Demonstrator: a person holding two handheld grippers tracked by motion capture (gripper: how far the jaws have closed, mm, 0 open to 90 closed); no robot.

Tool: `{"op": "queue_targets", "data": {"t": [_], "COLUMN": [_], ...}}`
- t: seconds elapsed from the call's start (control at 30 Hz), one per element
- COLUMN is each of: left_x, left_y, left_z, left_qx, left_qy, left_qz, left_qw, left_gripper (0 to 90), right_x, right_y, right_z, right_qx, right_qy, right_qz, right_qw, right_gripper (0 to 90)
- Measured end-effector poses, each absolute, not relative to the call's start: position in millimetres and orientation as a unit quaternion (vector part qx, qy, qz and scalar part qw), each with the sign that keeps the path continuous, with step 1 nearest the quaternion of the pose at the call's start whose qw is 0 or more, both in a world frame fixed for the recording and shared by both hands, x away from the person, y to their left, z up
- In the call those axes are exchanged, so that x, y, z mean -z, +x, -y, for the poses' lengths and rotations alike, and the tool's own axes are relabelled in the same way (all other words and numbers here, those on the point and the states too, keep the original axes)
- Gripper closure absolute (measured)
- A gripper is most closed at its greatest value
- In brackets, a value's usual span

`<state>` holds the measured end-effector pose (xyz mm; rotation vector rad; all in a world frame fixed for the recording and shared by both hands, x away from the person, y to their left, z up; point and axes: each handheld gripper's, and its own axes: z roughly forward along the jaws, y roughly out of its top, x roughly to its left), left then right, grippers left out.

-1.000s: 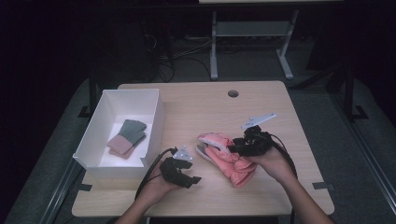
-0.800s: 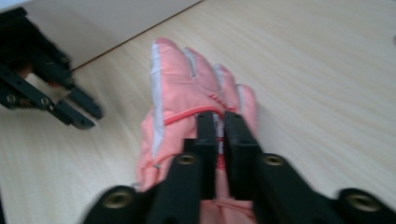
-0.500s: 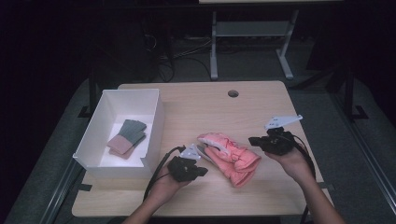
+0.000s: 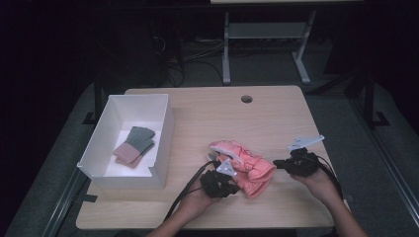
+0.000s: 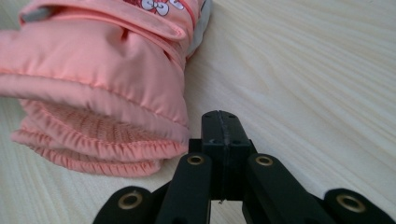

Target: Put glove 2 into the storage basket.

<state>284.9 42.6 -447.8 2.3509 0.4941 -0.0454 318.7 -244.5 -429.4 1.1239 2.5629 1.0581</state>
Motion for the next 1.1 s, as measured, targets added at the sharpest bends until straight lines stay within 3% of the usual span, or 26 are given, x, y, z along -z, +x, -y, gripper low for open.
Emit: {"op": "queue_targets", "data": {"t": [0.6,0.83,1.1], "left_x": [454,445,442], "left_y": [287,300,321], "left_z": [-39,-60,-74], "left_qx": [0.017,-0.007,-0.027], "left_qy": [0.913,0.9,0.896], "left_qz": [-0.198,-0.245,-0.272], "left_qw": [0.356,0.361,0.351], "left_gripper": [89.8,89.8,89.8], "right_x": [424,435,449], "right_y": [310,321,322], "right_z": [226,232,224], "right_qx": [-0.369,-0.348,-0.335], "right_qy": [0.337,0.347,0.325], "right_qz": [-0.865,-0.868,-0.883], "right_qw": [0.051,0.065,0.041], "right_gripper": [90.0,90.0,90.0]}}
